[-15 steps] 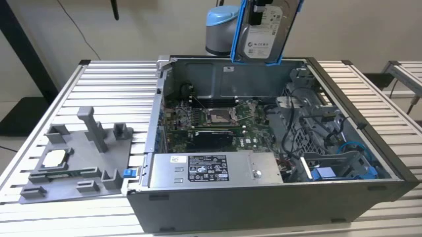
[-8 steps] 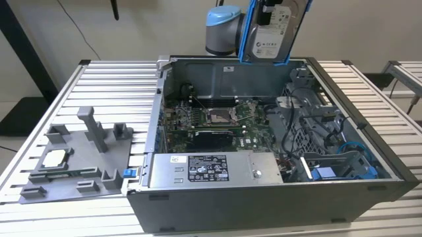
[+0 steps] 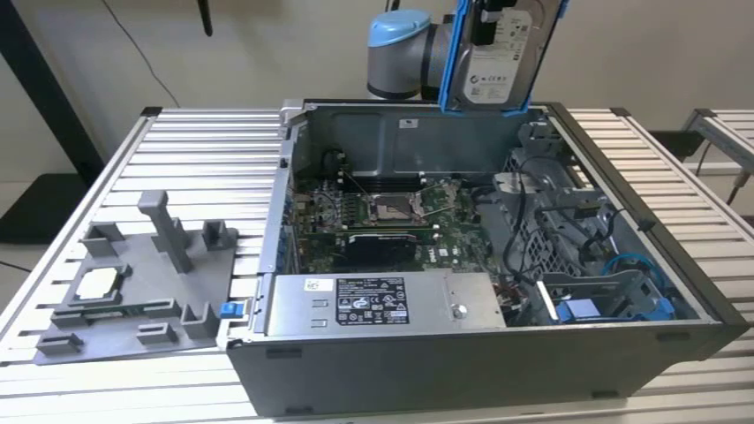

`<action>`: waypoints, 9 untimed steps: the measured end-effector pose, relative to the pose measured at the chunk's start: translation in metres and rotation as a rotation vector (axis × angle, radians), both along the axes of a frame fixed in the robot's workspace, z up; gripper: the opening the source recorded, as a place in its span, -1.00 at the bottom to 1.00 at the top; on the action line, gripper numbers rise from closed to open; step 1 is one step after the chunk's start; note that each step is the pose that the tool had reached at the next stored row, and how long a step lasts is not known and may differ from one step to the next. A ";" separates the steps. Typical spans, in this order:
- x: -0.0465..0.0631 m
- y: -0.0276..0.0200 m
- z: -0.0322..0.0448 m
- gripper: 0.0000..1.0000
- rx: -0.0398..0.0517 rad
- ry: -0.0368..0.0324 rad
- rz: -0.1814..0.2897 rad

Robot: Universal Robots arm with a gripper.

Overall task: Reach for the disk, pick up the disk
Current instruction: 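Pick up the disk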

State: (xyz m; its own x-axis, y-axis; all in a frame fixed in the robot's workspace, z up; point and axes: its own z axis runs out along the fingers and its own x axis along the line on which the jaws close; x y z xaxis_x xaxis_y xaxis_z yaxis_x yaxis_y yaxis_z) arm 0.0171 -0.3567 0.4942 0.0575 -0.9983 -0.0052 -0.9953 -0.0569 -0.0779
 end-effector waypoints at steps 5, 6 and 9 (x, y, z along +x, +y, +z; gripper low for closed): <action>0.006 -0.0005 0.0028 -1.00 0.0001 -0.0097 0.000; 0.007 -0.0006 0.0051 -1.00 0.0001 -0.0097 0.000; 0.008 -0.0011 0.0147 -1.00 0.0000 -0.0097 0.000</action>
